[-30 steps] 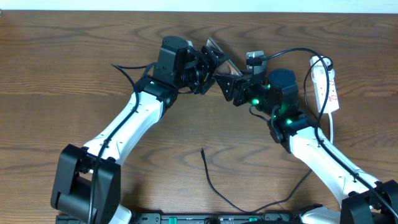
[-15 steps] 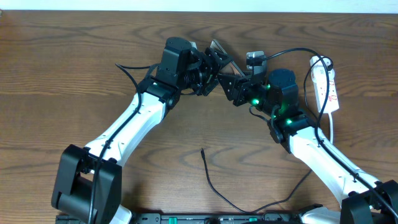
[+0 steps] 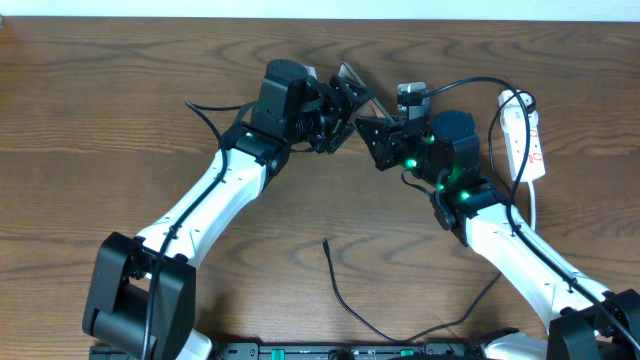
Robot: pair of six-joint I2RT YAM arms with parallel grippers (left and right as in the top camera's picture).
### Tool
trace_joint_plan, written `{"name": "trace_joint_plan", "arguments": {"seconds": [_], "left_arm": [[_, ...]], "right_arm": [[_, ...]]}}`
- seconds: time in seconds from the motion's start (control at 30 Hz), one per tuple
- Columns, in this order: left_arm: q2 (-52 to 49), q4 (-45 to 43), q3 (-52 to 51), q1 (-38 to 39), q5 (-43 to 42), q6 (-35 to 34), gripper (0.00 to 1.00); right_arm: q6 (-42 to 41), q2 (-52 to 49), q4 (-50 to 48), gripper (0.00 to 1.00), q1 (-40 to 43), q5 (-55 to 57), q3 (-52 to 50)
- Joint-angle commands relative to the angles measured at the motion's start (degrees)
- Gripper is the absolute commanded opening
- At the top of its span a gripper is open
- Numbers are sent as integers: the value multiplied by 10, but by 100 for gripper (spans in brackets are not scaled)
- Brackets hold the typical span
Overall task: Plug charger to phone and switch on socket
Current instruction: 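Close the right gripper on the phone's edge beside the left gripper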
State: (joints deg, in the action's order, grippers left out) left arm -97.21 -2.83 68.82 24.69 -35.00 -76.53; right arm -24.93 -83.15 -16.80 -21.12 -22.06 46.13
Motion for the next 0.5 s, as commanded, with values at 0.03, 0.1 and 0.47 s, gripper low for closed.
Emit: {"name": "trace_joint_plan", "arguments": {"seconds": [0.03,0.1,0.47], "left_arm": [[10,-8,0,0,-14,-3,7],[10,-8,0,0,-14,-3,7],[10,-7,0,0,-15,-3,94]], "right_arm": [[3,-1,-1,13,-3,-5,10],[3,-1,-1,7,-3,-5,10],[3,-1,-1,1,-3,-5,11]]}}
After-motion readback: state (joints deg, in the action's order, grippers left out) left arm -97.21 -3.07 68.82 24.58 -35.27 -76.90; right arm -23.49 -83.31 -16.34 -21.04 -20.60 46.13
